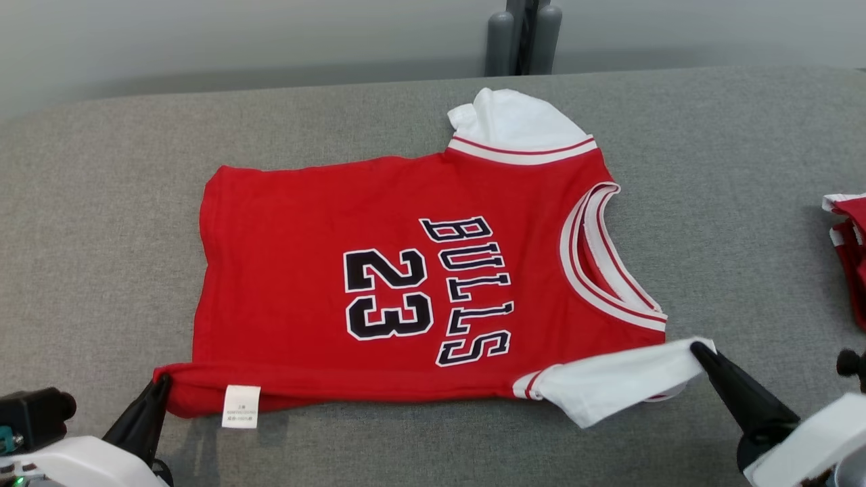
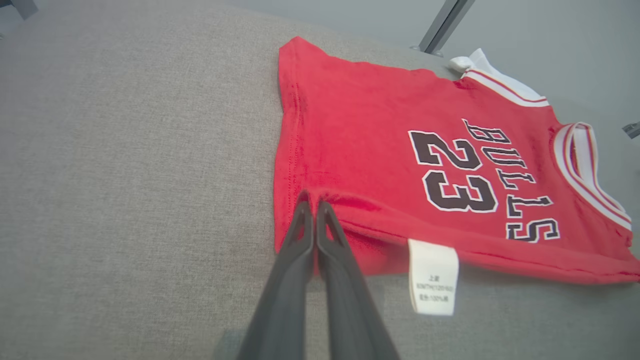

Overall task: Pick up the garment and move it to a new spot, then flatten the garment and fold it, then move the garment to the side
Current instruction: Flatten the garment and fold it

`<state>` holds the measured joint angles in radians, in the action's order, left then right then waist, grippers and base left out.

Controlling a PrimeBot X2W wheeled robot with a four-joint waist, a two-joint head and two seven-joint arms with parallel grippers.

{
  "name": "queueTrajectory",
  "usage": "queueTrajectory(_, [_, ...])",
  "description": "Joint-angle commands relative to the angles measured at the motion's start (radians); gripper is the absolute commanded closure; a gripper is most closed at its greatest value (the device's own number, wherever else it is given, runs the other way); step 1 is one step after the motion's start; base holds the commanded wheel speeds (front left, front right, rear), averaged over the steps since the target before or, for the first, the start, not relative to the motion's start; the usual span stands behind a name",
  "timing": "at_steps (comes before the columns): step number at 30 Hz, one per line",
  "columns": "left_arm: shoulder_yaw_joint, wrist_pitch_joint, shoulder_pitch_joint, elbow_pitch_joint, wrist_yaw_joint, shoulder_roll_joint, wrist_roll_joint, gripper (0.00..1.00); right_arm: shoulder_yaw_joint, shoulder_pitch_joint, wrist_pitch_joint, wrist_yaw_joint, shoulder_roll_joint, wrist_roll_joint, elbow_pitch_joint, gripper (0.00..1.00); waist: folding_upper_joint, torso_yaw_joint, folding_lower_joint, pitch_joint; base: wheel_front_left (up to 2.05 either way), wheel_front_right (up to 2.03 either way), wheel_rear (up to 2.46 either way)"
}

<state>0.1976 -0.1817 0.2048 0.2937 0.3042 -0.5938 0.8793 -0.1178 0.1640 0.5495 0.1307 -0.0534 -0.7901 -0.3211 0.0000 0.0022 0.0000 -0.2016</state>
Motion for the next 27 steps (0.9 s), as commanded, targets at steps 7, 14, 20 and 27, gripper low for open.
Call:
queueTrajectory(7, [0.019, -0.023, -0.146, -0.096, -0.05, 0.003, 0.017, 1.0, 0.038, -0.245, 0.04, 0.0, -0.071, 0.029, 0.128, 1.0, 0.0, 0.026, 0.0, -0.109, 0.0, 0.0, 0.0])
queueTrajectory(14, [0.056, -0.03, -0.257, -0.194, -0.095, 0.035, 0.023, 1.0, 0.095, -0.43, 0.033, 0.0, -0.122, 0.017, 0.285, 1.0, 0.0, 0.048, 0.0, -0.177, 0.0, 0.0, 0.0])
queueTrajectory(20, [0.077, -0.022, -0.286, -0.258, -0.121, 0.06, 0.029, 1.0, 0.15, -0.505, -0.019, 0.0, -0.159, -0.009, 0.388, 1.0, 0.0, 0.058, 0.0, -0.19, 0.0, 0.0, 0.0])
queueTrajectory(27, [0.053, 0.081, -0.253, -0.257, -0.099, 0.111, 0.012, 0.0, 0.134, -0.447, -0.148, 0.0, -0.157, -0.092, 0.409, 0.0, 0.0, 0.064, 0.0, -0.14, 0.0, 0.0, 0.0])
